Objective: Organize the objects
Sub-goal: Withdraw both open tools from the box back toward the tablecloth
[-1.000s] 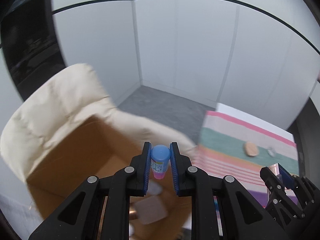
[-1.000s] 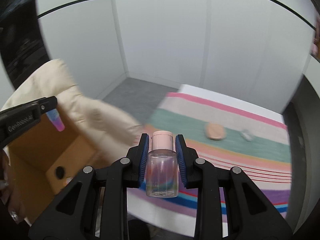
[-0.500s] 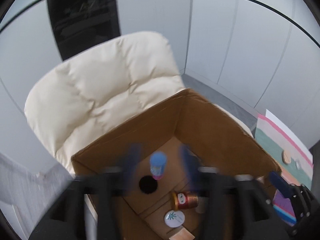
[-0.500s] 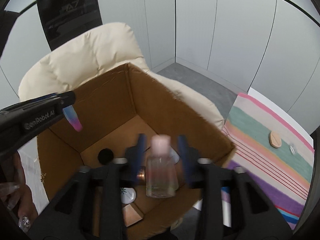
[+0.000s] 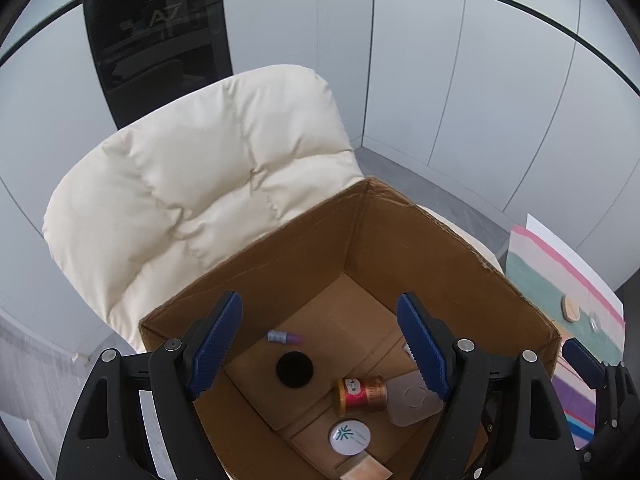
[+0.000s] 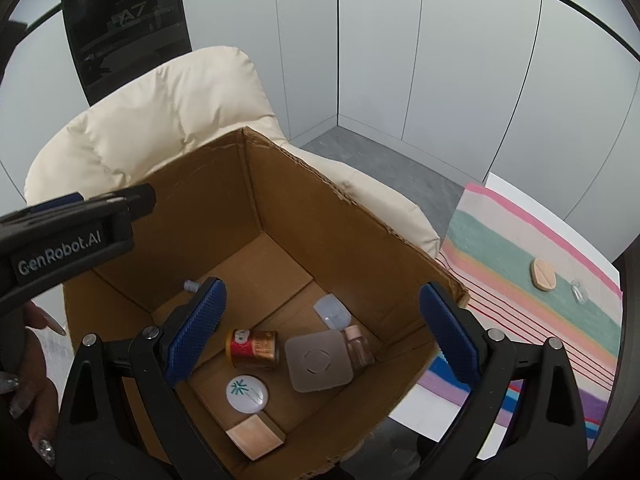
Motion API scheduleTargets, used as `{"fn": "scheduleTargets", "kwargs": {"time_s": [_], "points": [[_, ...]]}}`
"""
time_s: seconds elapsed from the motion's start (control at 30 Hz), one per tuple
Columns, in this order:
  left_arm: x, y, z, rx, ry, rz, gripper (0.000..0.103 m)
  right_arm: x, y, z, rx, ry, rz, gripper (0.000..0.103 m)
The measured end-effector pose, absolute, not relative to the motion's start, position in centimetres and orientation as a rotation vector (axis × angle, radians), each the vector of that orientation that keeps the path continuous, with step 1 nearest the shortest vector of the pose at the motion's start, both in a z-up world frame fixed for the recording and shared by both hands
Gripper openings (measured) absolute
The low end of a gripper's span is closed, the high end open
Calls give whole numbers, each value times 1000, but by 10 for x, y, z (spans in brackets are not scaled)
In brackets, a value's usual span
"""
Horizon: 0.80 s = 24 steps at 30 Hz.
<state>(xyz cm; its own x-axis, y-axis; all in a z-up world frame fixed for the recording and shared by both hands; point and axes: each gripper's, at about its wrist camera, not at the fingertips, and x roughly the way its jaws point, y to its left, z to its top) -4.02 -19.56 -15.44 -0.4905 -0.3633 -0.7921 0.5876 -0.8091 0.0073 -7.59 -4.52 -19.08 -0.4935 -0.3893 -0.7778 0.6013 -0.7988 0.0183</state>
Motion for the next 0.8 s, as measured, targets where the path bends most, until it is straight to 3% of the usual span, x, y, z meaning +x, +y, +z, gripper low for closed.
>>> {"fn": "scheduleTargets", "kwargs": {"time_s": [0.33, 0.8], "points": [[-57, -163, -167, 1198, 327, -2316, 81, -93, 4, -187, 1123, 279, -2382, 99], [-130, -10, -167, 1325, 185, -2570, 81, -137, 166, -190, 1272, 81, -2620, 99]]}}
